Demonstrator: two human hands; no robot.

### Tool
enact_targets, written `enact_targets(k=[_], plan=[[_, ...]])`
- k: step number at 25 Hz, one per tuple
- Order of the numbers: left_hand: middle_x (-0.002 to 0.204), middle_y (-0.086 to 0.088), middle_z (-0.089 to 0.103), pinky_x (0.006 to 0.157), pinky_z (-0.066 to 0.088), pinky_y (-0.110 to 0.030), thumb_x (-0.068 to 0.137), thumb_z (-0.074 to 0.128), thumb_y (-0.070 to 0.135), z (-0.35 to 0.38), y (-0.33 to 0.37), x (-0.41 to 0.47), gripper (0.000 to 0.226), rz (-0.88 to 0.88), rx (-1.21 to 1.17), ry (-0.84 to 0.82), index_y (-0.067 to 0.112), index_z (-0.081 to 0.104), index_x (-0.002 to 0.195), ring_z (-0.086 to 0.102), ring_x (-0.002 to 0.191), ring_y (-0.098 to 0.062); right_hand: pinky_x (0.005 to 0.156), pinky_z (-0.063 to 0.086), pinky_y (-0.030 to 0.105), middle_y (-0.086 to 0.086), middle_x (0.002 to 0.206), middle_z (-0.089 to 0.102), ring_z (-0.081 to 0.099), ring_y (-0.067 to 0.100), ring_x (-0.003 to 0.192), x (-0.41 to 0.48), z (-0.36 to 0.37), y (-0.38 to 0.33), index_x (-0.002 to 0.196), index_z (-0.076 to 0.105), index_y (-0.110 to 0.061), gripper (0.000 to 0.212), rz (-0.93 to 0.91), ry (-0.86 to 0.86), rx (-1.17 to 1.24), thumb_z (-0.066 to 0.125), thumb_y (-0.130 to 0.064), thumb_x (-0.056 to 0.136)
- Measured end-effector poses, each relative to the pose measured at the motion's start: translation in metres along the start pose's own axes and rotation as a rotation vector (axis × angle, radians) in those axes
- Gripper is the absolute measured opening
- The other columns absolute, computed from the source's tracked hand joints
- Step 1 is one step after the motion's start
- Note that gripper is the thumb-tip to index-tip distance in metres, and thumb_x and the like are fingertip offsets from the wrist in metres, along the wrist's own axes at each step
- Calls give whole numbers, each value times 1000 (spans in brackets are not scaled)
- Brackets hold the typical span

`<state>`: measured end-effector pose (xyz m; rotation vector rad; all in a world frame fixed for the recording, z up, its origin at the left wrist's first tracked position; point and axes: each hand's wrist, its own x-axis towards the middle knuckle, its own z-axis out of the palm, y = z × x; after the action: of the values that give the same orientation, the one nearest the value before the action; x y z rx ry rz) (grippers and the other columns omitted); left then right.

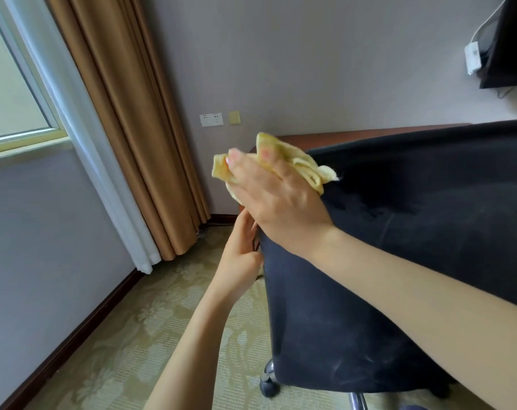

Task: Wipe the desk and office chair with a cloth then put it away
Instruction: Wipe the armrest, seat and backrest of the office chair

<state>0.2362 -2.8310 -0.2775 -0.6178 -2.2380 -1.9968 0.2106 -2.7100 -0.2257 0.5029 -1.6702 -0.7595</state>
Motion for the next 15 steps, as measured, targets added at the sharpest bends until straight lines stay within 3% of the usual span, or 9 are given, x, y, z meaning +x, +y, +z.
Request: enact_targets(k=[3,5,7,10,11,13,15], plan=[[132,0,53,95,45,-17,62,24,-36,3,0,-3,89,1,-69,72,10,39,136,50,124,-4,116,7,45,4,148,41,34,20,139,-39,5,-9,140,47,-13,55,-96,-15,29,15,-1,97],[134,-4,51,93,46,-17,66,23,-36,6,-4,-6,87,-15,-69,122,10,37,138,50,125,-10,117,15,41,1,148,41,37,17,137,-68,8,-12,139,49,-15,52,-143,-44,109,20,-3,98],[143,1,43,93,44,-13,70,26,-34,11,-4,-11,88,-54,-65,144,13,27,145,48,125,-3,115,27,36,-1,146,44,42,16,134,-95,10,-8,136,53,-17,48,-216,-65,219,27,-5,97],[136,22,40,87,40,-2,69,31,-32,21,4,-14,93,-7,-13,180,27,28,141,43,116,20,111,34,34,-5,139,52,49,13,128,-131,12,10,129,60,-20,48,-333,-64,266,28,-4,98],[139,21,39,95,40,-7,70,32,-31,24,6,-14,94,22,2,193,29,28,142,39,122,18,111,35,35,-6,137,54,51,13,126,-140,13,19,127,62,-20,48,-357,-49,257,27,-2,99],[152,13,29,113,33,-35,73,34,-29,31,7,-14,96,35,-10,201,27,18,150,29,138,0,111,35,39,-5,134,57,53,15,124,-148,14,43,124,64,-18,43,-365,1,214,35,-1,98],[157,10,18,113,28,-52,76,34,-27,36,7,-15,98,27,-19,218,28,7,152,23,143,-11,106,36,41,-3,133,58,54,18,123,-137,12,70,123,65,-16,37,-314,74,180,53,-2,92]])
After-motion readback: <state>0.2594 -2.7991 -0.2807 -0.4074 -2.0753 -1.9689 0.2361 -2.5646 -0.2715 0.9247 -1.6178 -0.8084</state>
